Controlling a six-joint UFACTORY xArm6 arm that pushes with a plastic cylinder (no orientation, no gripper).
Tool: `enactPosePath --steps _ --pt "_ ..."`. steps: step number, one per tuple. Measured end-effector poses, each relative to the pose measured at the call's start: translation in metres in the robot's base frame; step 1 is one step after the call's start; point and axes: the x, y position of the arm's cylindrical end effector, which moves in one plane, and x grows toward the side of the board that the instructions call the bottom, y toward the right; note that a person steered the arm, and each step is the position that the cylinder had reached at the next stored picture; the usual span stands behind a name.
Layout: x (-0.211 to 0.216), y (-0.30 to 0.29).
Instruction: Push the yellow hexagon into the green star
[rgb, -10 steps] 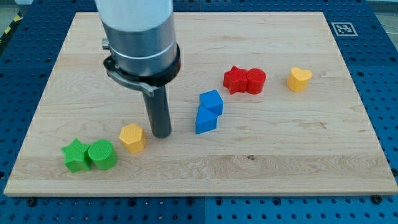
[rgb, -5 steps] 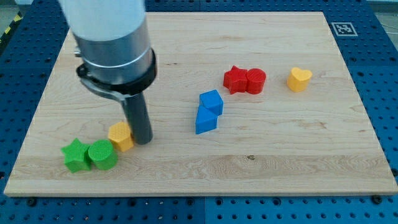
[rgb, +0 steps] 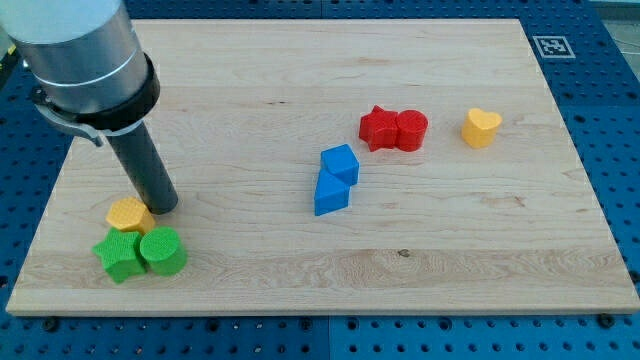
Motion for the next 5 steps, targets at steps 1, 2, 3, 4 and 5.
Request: enactPosePath --steps 1,2,3,4,5 --pt "-0.019 0.021" --pt "-0.067 0.024" --pt "-0.093 0.027" --pt "-0.110 0.030" --pt "-0.126 0.044"
